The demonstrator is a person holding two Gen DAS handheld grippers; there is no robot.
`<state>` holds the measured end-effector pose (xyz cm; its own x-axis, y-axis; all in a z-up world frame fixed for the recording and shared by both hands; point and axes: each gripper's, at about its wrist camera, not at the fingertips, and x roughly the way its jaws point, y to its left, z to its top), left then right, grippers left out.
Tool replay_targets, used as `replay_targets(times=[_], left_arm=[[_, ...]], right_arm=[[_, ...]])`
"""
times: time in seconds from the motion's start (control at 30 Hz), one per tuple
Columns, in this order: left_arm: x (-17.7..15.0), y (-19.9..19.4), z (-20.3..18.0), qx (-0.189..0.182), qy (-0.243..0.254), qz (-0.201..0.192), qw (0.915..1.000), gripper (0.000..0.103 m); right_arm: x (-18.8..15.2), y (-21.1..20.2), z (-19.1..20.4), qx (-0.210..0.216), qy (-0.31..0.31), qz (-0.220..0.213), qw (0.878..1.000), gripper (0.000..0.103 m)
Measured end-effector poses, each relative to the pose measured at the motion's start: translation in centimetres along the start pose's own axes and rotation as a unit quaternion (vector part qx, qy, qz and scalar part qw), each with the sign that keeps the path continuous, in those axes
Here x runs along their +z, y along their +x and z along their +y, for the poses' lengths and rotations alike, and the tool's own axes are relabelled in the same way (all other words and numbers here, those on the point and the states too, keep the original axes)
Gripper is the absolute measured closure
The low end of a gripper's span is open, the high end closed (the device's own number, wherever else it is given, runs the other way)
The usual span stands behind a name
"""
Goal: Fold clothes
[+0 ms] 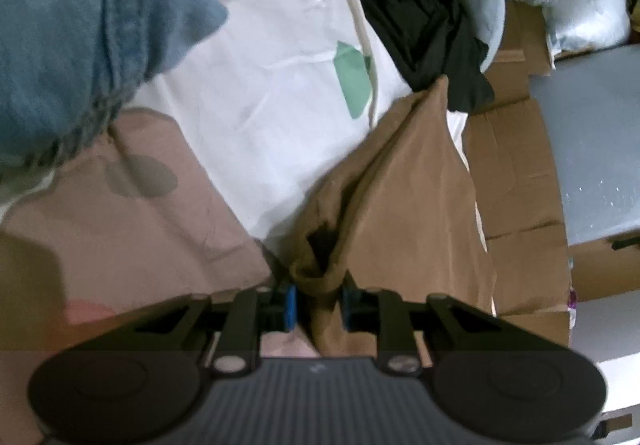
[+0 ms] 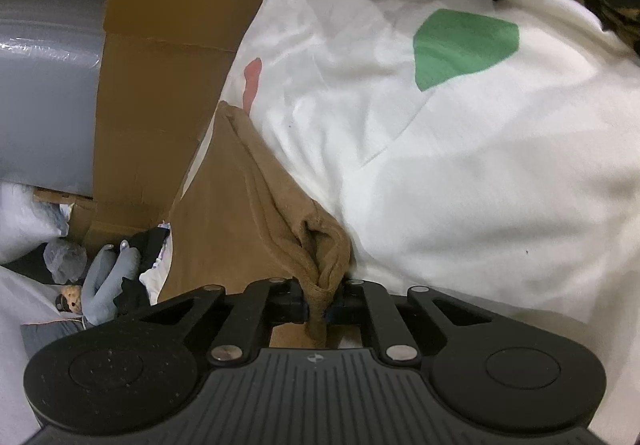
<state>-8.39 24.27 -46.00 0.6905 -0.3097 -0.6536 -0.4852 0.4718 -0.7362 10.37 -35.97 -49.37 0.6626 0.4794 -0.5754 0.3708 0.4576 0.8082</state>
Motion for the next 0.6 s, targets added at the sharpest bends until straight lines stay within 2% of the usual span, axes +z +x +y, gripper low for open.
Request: replay_targets(times=[0.1,0.13,0.17,0.27,0.33,0.47,0.6], left_arm=[[0.1,-0.1,-0.1,0.006,0.012,-0.01,0.9999,0.083],[0.2,-0.1,-0.1,0.01,0.018,-0.015,0.9997,0.085],[0.3,-0.2,-0.2,0.009,0.017,-0.017,0.9997,0.092],[0.5,-0.6,-0.7,0.008,0.026,-0.018,0.9995,0.096],[0.4,-1.0,-1.2,0.017,0.034,-0.02,0.9991,0.096],[0.1,-1.4,-1.5,0.031,0.014,-0.027,0.999,0.097],[0.3,-2.1,-2.4,0.038,0.023,-0.025,0.9987,0.098]], right_arm=[[0.0,0.0,-0.2,0.001,0.004,0.0,1.0,0.096],[-0.1,0.0,-0.3,0.002,0.005,0.0,1.0,0.096],[0.0,0.0,-0.2,0.0,0.0,0.001,1.0,0.098],[0.1,-0.3,0.3,-0.005,-0.015,0.001,1.0,0.099],[0.3,-0.5,0.6,-0.006,-0.024,0.0,1.0,0.1],[0.4,-0.8,0.8,-0.013,-0.034,-0.003,0.999,0.101],[0.7,-1.4,1.7,-0.018,-0.037,-0.004,0.999,0.101]])
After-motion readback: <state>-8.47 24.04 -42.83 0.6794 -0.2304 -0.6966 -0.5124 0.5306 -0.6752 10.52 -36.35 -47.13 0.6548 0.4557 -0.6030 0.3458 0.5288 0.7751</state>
